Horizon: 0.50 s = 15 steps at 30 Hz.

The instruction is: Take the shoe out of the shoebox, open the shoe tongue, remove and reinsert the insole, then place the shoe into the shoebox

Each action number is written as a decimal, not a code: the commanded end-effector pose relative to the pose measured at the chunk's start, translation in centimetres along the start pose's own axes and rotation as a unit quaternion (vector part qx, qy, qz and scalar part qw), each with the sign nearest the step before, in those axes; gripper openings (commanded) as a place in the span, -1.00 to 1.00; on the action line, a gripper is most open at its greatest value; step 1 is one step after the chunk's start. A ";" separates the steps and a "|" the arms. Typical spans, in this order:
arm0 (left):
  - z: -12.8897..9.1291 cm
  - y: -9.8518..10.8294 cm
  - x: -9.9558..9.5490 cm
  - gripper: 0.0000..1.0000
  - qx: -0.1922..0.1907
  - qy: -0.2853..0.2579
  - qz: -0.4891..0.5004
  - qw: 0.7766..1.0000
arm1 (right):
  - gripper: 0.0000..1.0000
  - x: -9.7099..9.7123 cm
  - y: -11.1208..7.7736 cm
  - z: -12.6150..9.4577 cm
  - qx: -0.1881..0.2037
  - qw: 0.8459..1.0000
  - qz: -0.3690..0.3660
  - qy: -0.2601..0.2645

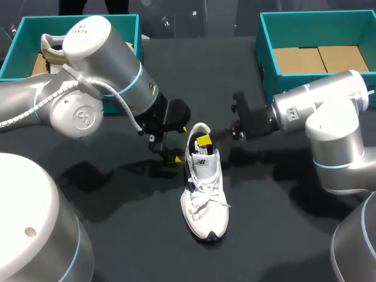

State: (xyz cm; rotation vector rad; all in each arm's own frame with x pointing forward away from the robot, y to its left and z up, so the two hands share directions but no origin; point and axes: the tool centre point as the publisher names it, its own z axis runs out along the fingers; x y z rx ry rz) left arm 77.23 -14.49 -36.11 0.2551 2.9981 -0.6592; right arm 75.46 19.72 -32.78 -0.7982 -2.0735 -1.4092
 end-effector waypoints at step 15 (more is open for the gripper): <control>-0.5 0.2 0.1 1.00 0.005 -0.004 0.004 1.000 | -0.28 1.6 -0.4 -0.9 -0.008 1.000 0.002 -0.023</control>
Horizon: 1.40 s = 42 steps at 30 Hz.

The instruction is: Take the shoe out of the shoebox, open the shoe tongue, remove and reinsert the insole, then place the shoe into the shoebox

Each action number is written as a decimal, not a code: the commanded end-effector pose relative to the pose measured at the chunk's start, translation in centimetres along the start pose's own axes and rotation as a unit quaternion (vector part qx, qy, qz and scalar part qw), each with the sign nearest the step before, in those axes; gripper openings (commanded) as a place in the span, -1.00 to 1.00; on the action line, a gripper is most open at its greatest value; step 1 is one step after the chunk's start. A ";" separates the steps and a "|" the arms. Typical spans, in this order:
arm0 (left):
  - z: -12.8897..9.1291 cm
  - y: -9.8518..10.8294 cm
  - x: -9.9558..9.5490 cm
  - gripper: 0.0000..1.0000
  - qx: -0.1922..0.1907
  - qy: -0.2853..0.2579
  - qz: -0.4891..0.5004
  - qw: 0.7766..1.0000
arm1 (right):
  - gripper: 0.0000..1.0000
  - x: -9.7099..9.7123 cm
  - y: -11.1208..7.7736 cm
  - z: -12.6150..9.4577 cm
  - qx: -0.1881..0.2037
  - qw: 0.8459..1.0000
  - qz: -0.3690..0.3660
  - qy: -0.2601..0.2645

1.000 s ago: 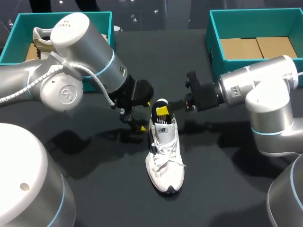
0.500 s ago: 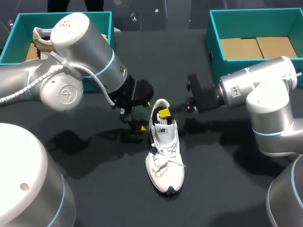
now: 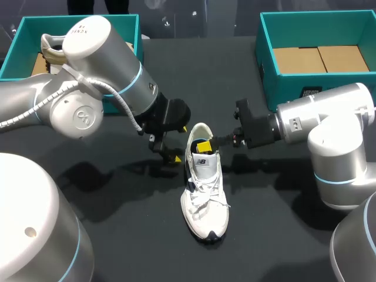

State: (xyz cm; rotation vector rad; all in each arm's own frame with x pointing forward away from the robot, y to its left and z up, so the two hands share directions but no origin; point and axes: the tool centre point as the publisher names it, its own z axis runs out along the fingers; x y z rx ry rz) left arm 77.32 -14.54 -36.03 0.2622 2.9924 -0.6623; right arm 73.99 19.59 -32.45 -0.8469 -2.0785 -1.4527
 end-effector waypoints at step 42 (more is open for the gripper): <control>-7.5 5.0 -0.9 1.00 -0.024 -0.007 0.084 0.996 | -0.42 0.1 -1.6 -12.2 0.074 0.972 0.137 -0.177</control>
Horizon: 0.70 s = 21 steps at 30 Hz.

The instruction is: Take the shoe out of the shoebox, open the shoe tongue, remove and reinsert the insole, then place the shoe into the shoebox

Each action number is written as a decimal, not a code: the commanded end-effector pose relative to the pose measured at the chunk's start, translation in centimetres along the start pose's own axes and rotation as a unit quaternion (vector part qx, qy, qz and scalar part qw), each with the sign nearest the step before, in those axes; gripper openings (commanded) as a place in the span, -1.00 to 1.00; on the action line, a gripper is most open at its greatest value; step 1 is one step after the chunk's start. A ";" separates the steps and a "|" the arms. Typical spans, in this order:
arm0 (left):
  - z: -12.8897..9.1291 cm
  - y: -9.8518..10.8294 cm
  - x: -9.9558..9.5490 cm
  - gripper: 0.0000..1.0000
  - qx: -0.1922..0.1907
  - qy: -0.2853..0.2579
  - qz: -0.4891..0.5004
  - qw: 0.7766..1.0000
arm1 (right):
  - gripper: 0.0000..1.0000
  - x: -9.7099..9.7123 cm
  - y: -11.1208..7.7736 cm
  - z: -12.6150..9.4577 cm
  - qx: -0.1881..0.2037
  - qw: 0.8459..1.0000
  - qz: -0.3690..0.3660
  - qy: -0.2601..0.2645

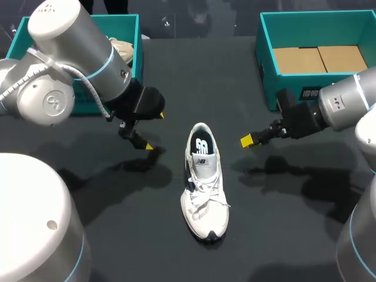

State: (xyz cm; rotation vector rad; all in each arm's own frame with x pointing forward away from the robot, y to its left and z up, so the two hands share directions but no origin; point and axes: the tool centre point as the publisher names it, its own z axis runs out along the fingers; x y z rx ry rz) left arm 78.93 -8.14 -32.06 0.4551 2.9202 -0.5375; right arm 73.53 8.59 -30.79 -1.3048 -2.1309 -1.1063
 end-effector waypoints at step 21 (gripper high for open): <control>-7.8 7.2 -1.4 1.00 0.027 0.024 0.128 0.991 | -0.93 3.9 1.1 -5.4 0.045 0.988 0.040 -0.139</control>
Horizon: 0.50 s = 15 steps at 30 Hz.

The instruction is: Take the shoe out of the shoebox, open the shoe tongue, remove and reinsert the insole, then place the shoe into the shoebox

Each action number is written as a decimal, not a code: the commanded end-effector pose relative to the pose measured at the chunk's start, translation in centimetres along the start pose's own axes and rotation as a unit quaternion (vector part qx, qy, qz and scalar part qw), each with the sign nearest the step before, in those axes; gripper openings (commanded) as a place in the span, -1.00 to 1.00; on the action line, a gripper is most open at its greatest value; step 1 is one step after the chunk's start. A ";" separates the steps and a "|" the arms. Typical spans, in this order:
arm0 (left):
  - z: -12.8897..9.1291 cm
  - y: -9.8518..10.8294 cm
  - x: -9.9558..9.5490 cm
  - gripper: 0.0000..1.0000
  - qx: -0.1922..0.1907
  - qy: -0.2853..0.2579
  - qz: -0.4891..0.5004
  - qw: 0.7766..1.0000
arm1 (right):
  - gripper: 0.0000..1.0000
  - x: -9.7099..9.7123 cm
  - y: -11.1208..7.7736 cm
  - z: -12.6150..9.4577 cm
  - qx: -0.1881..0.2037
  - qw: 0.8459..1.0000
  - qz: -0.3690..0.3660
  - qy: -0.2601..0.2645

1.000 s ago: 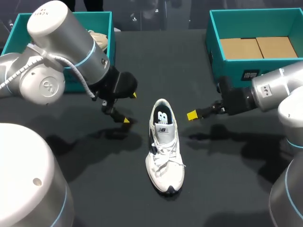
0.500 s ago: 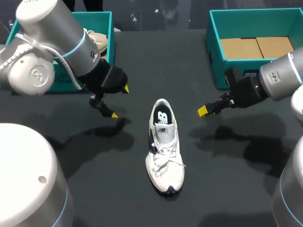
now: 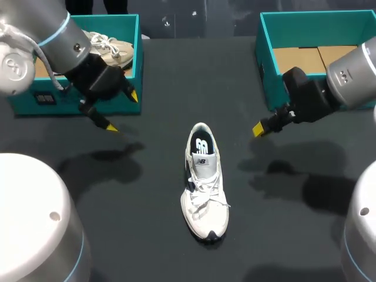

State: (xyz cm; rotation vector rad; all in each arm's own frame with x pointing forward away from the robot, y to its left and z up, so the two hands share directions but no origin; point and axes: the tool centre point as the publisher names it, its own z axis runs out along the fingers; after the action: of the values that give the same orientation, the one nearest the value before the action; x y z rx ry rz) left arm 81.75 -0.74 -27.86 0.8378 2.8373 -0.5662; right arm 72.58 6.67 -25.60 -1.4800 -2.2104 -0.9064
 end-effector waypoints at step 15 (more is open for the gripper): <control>-2.0 1.8 0.2 1.00 0.005 0.010 0.005 1.000 | -1.00 3.0 1.3 -0.5 0.026 0.989 0.045 -0.138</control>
State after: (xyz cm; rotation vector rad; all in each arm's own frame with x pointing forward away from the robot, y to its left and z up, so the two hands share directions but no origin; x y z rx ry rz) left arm 82.57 1.51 -26.66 0.8625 2.8475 -0.5779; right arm 72.46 8.52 -23.10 -1.7055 -2.2696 -0.6934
